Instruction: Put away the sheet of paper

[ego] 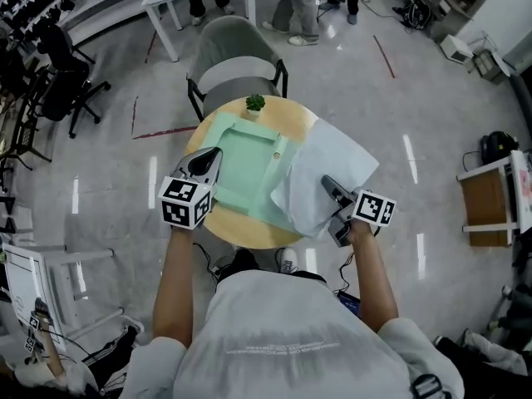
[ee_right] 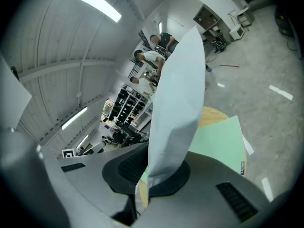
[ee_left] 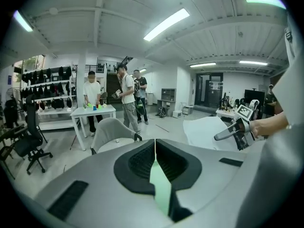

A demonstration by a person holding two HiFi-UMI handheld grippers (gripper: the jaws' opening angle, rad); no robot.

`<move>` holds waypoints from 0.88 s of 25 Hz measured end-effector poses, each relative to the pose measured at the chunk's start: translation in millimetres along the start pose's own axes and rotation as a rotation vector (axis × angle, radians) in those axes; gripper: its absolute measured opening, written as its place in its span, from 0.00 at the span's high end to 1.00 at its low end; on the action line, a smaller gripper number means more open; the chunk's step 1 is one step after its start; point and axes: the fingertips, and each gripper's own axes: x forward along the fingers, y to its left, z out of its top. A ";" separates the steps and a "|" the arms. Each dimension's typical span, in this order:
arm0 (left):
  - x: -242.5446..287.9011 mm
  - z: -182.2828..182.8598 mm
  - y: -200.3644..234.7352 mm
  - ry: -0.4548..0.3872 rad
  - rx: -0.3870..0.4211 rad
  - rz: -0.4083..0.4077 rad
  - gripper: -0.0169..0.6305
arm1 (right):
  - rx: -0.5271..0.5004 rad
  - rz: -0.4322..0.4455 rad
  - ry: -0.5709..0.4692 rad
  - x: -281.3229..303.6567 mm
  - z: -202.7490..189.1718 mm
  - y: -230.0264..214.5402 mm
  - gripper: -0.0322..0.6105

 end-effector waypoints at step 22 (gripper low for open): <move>66.0 -76.0 77.2 0.170 -0.093 -0.107 0.94 | 0.269 -0.118 0.120 94.4 -71.2 -81.6 0.90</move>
